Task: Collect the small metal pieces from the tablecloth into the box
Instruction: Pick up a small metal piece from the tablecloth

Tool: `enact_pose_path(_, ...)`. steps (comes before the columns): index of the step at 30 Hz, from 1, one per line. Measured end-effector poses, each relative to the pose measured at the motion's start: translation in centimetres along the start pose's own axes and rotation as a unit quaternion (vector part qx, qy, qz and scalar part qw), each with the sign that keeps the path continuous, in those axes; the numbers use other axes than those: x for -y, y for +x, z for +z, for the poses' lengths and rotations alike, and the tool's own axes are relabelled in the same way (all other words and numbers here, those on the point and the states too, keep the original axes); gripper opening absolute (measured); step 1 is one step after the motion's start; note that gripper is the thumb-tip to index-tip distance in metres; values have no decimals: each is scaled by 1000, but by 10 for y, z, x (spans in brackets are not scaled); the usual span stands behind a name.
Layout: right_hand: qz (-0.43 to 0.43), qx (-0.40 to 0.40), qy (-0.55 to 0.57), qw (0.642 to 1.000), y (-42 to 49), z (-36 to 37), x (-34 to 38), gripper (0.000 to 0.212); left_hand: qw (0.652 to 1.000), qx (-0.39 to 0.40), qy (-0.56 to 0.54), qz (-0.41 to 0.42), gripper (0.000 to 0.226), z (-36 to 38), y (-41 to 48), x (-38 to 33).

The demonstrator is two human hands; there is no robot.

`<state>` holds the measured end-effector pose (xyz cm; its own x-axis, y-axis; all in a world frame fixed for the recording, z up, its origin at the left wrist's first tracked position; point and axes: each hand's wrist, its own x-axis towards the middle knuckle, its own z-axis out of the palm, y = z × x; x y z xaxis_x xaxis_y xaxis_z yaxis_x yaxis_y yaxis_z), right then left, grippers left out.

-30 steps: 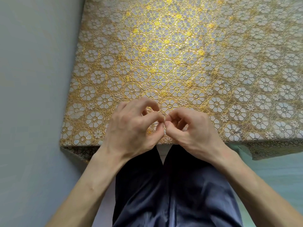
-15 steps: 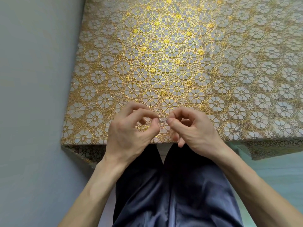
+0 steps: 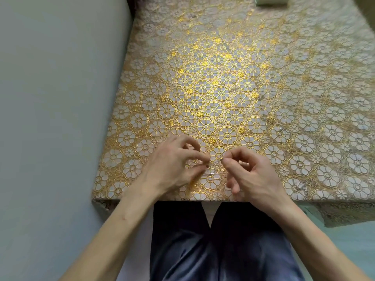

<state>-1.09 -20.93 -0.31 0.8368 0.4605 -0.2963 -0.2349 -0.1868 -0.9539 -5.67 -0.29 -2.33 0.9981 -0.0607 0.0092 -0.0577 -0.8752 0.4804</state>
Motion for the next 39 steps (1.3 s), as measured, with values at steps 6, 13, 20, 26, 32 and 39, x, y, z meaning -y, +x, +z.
enact_pose_path(6, -8, -26, 41, 999, 12, -2, 4, 10, 989, -59, -127, -53, 9, -10, 2, 5)
enact_pose_path(13, -17, -17, 33, 999, 30, -2, 13, 11, 916, -35, -366, -163, 3, -53, 8, 3)
enact_pose_path(20, -23, -24, 51, 998, 45, -6, 28, 11, 857, -56, -484, -170, 23, -98, 14, 10)
enact_pose_path(26, -26, -19, 22, 999, 55, -10, 39, 12, 803, -85, -562, -179, 10, -125, 15, 2)
enact_pose_path(32, -25, 6, 63, 998, 59, -13, 48, 11, 745, -116, -638, -156, 12, -138, 15, -9)
enact_pose_path(39, -28, 47, 69, 996, 58, -13, 46, 9, 753, -143, -629, -135, 14, -157, 33, -21)
